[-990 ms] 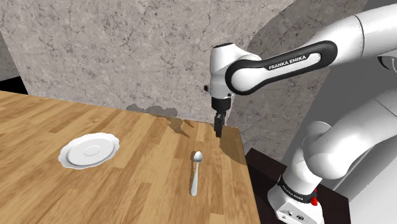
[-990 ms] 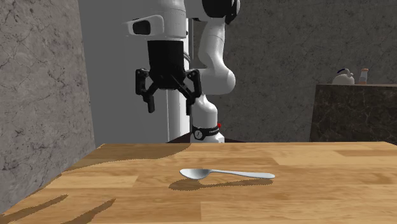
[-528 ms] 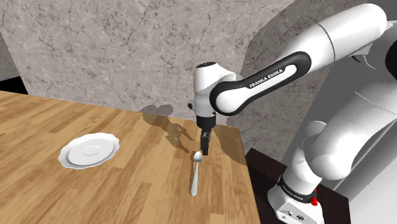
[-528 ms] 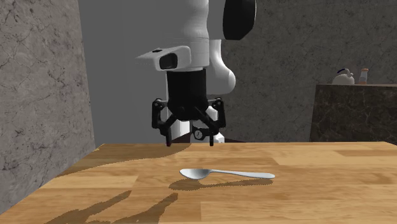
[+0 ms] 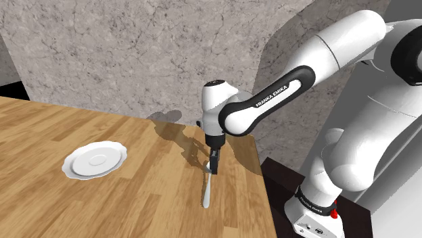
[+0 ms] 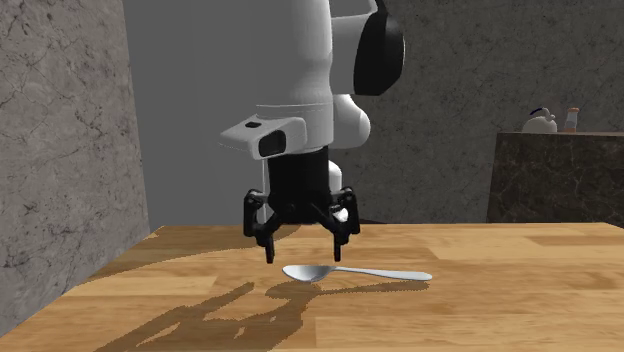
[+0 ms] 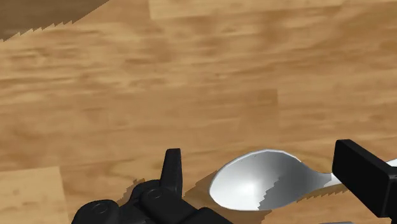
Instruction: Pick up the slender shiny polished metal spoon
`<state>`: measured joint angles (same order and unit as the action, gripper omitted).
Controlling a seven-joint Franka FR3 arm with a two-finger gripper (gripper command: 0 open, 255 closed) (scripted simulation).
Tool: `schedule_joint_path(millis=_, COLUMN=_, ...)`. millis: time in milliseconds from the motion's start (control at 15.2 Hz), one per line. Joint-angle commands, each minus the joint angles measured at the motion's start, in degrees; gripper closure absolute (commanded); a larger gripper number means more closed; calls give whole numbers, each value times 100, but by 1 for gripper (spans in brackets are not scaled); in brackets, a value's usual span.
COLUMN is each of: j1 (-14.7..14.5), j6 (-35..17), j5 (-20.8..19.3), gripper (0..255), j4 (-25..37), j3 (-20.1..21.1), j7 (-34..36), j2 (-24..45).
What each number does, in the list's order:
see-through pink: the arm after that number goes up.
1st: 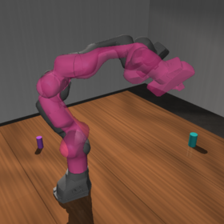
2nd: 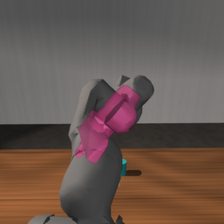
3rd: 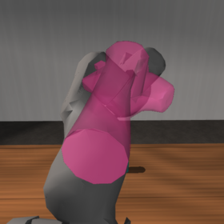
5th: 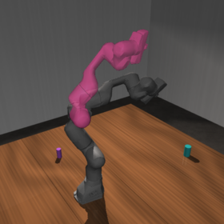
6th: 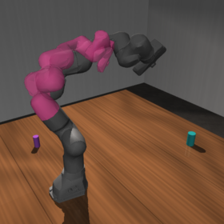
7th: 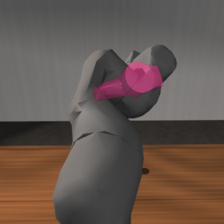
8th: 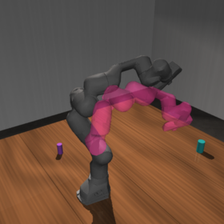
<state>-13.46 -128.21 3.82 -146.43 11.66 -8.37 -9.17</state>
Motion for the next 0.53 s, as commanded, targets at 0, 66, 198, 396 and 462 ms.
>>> schedule_joint_path(millis=0, j1=-7, j6=-114, j5=-2, gripper=0, j4=-43, j3=14, j7=19, j2=66)
schedule_joint_path(millis=66, j1=-7, j6=-114, j5=-3, gripper=0, j4=-42, j3=14, j7=20, j2=67)
schedule_joint_path(millis=198, j1=-8, j6=-116, j5=-5, gripper=255, j4=-30, j3=16, j7=25, j2=81)
schedule_joint_path(millis=396, j1=-8, j6=-116, j5=-6, gripper=255, j4=-28, j3=17, j7=26, j2=84)
schedule_joint_path(millis=462, j1=-8, j6=-117, j5=-6, gripper=255, j4=-29, j3=17, j7=25, j2=83)
